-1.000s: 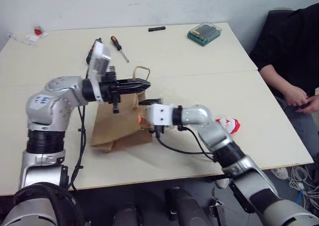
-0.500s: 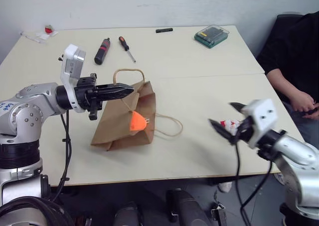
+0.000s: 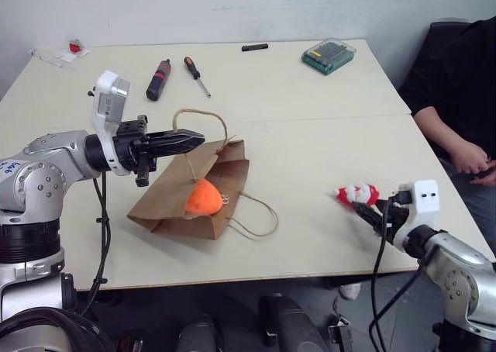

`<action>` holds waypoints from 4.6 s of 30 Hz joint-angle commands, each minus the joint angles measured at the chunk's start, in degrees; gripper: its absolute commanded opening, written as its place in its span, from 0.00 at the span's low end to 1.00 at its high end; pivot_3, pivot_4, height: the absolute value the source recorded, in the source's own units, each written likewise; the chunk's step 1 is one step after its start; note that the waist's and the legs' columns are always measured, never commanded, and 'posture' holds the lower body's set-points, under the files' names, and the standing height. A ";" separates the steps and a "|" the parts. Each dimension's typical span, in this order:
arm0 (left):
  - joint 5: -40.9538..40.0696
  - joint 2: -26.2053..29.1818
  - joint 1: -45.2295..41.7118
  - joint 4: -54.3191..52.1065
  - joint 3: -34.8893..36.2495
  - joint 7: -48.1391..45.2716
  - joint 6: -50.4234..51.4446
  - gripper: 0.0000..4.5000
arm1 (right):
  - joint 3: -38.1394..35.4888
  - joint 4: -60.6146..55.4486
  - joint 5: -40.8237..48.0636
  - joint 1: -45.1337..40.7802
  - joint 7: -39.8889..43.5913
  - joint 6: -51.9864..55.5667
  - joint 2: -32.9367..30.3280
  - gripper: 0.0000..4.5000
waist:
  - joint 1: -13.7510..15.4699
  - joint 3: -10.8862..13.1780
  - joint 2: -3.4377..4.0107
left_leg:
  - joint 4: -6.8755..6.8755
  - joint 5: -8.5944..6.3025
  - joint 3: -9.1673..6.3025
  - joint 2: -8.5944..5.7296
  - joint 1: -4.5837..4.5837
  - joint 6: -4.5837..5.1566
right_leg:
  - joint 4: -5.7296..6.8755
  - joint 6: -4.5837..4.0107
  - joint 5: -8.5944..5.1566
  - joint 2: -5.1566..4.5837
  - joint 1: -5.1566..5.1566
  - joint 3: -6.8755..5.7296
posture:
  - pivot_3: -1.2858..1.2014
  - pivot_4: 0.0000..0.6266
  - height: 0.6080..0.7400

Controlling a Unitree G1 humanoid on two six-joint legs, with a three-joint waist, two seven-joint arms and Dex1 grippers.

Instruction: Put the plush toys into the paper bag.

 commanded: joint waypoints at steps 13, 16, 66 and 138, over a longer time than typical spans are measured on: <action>-0.17 2.21 0.16 -2.34 1.40 0.45 -1.89 0.00 | -0.09 -0.34 8.96 -0.99 0.82 -2.50 -6.51 0.01 | 0.06 0.00 0.00 | -0.02 0.00 -0.01 0.00 -0.01 0.00 | -0.03 0.01 0.00 -0.02 0.01 0.00 | 0.52 0.24 1.00; 0.06 2.34 0.39 -2.67 1.35 0.47 -2.40 0.00 | -2.11 0.72 9.53 -2.09 -2.41 -1.03 -6.31 0.04 | 0.06 0.00 0.00 | -0.02 0.00 -0.01 0.01 -0.01 0.00 | -0.03 0.01 0.00 -0.02 0.00 -0.01 | 0.52 0.24 1.00; -0.04 1.16 -2.46 -4.26 -2.12 0.23 -2.26 0.00 | 36.71 48.02 7.61 -49.44 4.57 -16.87 22.09 0.06 | -2.95 0.01 0.02 | -0.04 -0.03 -0.14 0.07 -0.29 0.05 | 0.08 -0.03 -0.02 -0.14 -0.15 -0.27 | 0.52 0.24 1.00; 5.26 -11.78 -11.54 6.29 -2.90 9.08 -13.17 0.00 | 7.46 1.05 28.06 -42.61 -9.07 8.64 0.10 0.00 | -1.66 0.04 0.06 | -0.07 0.00 -0.19 0.05 -0.23 -0.04 | -0.04 -0.04 -0.04 -0.11 -0.15 -0.23 | 0.52 0.24 1.00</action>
